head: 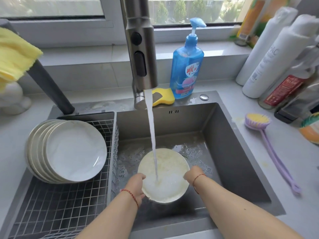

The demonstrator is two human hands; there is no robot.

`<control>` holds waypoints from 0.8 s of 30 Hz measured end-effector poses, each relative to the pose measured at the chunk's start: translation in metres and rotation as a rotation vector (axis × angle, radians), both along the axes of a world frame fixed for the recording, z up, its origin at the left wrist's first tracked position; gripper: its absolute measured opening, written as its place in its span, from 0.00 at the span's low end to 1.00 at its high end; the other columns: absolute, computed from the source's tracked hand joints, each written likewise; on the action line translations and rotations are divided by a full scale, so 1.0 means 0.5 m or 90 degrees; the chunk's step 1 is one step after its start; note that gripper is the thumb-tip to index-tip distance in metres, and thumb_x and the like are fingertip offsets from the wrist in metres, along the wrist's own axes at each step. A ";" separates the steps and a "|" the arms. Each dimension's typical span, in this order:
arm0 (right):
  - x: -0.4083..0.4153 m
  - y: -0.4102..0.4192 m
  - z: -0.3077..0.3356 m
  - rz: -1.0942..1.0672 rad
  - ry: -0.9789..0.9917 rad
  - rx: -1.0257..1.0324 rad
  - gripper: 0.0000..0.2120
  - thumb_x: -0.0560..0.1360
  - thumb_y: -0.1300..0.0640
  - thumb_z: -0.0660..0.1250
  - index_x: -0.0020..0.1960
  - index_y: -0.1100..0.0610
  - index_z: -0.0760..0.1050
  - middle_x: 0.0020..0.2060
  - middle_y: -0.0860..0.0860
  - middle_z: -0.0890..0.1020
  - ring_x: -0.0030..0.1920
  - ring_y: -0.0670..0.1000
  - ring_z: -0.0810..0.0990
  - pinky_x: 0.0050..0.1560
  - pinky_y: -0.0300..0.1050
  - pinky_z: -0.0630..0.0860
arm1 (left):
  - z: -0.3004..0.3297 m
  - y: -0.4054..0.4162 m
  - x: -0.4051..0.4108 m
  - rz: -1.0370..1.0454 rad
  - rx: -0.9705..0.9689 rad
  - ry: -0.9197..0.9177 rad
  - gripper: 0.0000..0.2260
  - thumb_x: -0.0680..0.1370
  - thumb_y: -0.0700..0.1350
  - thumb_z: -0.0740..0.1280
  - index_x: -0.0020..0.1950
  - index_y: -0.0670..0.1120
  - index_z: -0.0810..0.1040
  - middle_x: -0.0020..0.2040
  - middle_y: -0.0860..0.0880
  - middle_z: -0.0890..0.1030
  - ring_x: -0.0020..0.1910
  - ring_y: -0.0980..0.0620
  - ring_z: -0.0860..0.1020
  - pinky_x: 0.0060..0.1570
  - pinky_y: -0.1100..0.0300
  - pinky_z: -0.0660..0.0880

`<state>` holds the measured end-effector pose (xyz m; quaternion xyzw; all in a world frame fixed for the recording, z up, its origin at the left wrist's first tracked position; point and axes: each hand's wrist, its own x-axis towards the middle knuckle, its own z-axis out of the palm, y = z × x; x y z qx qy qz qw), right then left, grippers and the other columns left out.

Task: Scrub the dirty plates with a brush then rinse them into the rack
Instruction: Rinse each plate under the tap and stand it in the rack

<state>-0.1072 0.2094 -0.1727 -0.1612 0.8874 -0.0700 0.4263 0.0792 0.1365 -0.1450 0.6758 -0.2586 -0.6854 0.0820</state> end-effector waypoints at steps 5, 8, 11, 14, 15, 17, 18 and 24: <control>-0.009 -0.003 -0.011 -0.109 -0.041 -0.073 0.23 0.75 0.68 0.57 0.70 0.67 0.59 0.55 0.61 0.74 0.59 0.63 0.76 0.56 0.55 0.77 | 0.000 0.003 0.005 0.005 0.012 -0.002 0.14 0.82 0.43 0.59 0.67 0.40 0.70 0.59 0.38 0.79 0.45 0.44 0.79 0.39 0.54 0.76; -0.016 0.002 -0.018 -0.125 -0.064 -0.103 0.19 0.73 0.69 0.54 0.64 0.66 0.64 0.49 0.59 0.75 0.53 0.63 0.78 0.51 0.61 0.79 | -0.002 0.004 0.010 0.024 0.023 -0.010 0.16 0.82 0.42 0.60 0.69 0.39 0.72 0.59 0.38 0.81 0.46 0.44 0.80 0.38 0.55 0.76; -0.032 0.010 -0.018 -0.107 -0.078 -0.143 0.20 0.69 0.69 0.54 0.57 0.66 0.74 0.50 0.61 0.79 0.49 0.64 0.80 0.46 0.62 0.81 | 0.005 0.002 0.013 0.040 0.034 -0.011 0.15 0.82 0.41 0.59 0.67 0.36 0.73 0.57 0.39 0.80 0.44 0.46 0.78 0.35 0.56 0.73; -0.035 0.025 0.025 -0.147 -0.113 -0.196 0.16 0.70 0.74 0.52 0.45 0.65 0.78 0.43 0.62 0.81 0.43 0.63 0.81 0.40 0.62 0.81 | 0.019 0.010 0.018 0.049 0.043 0.024 0.10 0.82 0.37 0.58 0.60 0.36 0.75 0.47 0.41 0.82 0.42 0.46 0.78 0.34 0.57 0.72; -0.036 0.030 0.037 -0.164 -0.126 -0.217 0.17 0.71 0.75 0.51 0.40 0.64 0.77 0.39 0.61 0.80 0.41 0.63 0.80 0.39 0.62 0.81 | 0.021 0.011 0.022 0.056 0.046 0.044 0.09 0.82 0.37 0.59 0.58 0.36 0.76 0.47 0.41 0.82 0.43 0.46 0.79 0.34 0.56 0.73; -0.040 0.037 0.053 -0.175 -0.125 -0.251 0.18 0.70 0.76 0.51 0.40 0.64 0.78 0.37 0.60 0.80 0.39 0.62 0.81 0.38 0.59 0.82 | 0.029 0.016 0.023 0.076 0.058 0.099 0.10 0.83 0.41 0.61 0.59 0.38 0.77 0.51 0.41 0.84 0.48 0.43 0.81 0.32 0.55 0.77; -0.040 0.041 0.065 -0.167 -0.114 -0.260 0.18 0.70 0.75 0.52 0.45 0.64 0.79 0.38 0.60 0.80 0.39 0.61 0.81 0.37 0.56 0.82 | 0.041 0.021 0.023 0.086 0.078 0.136 0.10 0.83 0.44 0.62 0.59 0.40 0.78 0.52 0.40 0.83 0.49 0.42 0.81 0.30 0.54 0.79; -0.041 0.046 0.118 -0.129 -0.083 -0.332 0.17 0.70 0.73 0.57 0.53 0.60 0.75 0.49 0.55 0.79 0.43 0.56 0.81 0.39 0.51 0.82 | 0.055 0.028 0.025 0.106 0.123 0.303 0.17 0.85 0.52 0.55 0.68 0.43 0.73 0.59 0.37 0.81 0.56 0.35 0.79 0.37 0.40 0.81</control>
